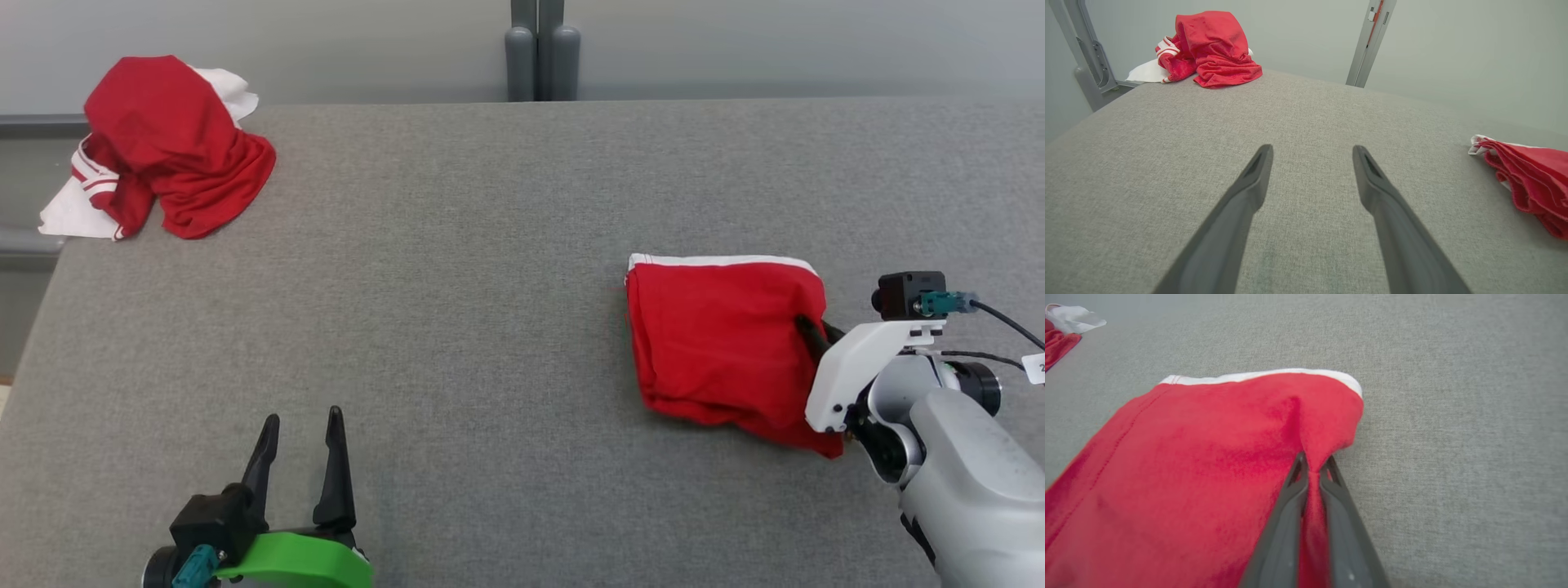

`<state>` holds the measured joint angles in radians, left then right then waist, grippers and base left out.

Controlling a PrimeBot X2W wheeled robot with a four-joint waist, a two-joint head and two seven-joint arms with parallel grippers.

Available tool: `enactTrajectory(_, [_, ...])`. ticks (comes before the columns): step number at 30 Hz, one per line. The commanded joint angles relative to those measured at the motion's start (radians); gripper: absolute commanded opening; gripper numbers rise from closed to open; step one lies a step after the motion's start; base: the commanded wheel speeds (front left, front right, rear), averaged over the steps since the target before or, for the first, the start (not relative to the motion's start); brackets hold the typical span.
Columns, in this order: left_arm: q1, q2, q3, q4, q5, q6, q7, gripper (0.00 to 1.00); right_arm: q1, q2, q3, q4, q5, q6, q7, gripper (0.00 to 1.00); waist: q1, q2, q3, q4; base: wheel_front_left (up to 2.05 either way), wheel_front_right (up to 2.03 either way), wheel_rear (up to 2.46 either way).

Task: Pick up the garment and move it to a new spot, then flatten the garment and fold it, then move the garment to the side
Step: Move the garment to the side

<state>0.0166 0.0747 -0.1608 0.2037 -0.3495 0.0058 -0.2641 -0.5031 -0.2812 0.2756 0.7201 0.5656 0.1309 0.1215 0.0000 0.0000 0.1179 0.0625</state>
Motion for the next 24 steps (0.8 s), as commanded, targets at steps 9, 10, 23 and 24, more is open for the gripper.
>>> enactTrajectory(9, [-0.057,0.022,-0.008,-0.015,0.022,-0.01,0.003,1.0,-0.078,-0.042,0.005,0.028,-0.017,0.0,-0.068,0.0,0.0,0.0,0.076,-0.192,0.0,0.0,0.0])
enactTrajectory(10, [-0.063,0.025,-0.01,-0.018,0.024,-0.01,0.005,1.0,-0.082,-0.043,0.004,0.03,-0.017,0.0,-0.076,0.0,0.0,0.0,0.084,-0.212,0.0,0.0,0.0])
enactTrajectory(23, [-0.134,0.068,-0.032,-0.072,0.053,-0.008,0.058,1.0,-0.165,-0.017,0.024,0.098,-0.018,0.0,-0.16,0.0,0.0,0.0,0.171,-0.4,0.0,0.0,0.0])
enactTrajectory(24, [-0.136,0.071,-0.033,-0.077,0.053,-0.008,0.06,1.0,-0.175,-0.014,0.028,0.108,-0.019,0.0,-0.164,0.0,0.0,0.0,0.175,-0.401,0.0,0.0,0.0])
